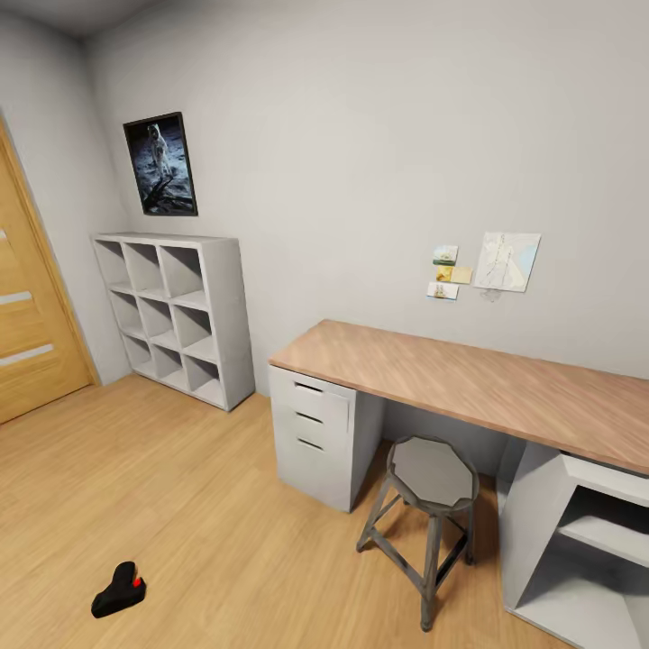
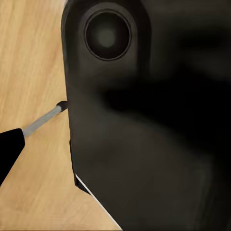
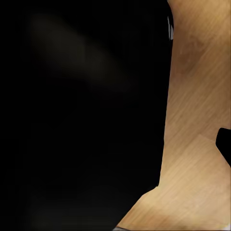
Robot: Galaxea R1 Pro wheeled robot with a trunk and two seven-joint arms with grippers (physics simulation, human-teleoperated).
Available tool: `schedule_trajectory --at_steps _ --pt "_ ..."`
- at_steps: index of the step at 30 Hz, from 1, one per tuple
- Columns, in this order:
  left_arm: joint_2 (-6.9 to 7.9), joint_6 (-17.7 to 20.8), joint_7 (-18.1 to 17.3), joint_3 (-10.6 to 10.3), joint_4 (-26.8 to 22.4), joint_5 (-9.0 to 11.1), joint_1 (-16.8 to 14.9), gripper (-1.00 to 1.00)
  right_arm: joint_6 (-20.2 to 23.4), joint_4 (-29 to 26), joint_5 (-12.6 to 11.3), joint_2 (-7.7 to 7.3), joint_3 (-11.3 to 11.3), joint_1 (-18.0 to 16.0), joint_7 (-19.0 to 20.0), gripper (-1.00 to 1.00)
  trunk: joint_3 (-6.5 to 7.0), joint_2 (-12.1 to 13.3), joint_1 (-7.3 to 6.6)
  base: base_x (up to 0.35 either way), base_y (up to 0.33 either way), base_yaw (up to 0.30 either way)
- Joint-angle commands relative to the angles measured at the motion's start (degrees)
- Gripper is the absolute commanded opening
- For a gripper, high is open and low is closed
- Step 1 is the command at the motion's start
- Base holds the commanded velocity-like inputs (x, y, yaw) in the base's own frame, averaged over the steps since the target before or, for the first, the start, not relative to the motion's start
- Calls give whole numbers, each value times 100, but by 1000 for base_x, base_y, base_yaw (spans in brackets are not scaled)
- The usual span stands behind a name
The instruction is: Attach the digital camera to the camera tripod in the bedroom.
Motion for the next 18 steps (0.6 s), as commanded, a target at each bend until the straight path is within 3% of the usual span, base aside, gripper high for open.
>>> schedule_trajectory --at_steps 1,18 --pt "33 33 -22 10 -33 0 33 100 33 -33 -8 33 2 -34 -31 100 -3 -1 0 0 0 0" --pt "48 36 -30 -10 -109 -25 140 100 36 -175 -8 62 1 -86 -29 100 -3 -1 0 0 0 0"
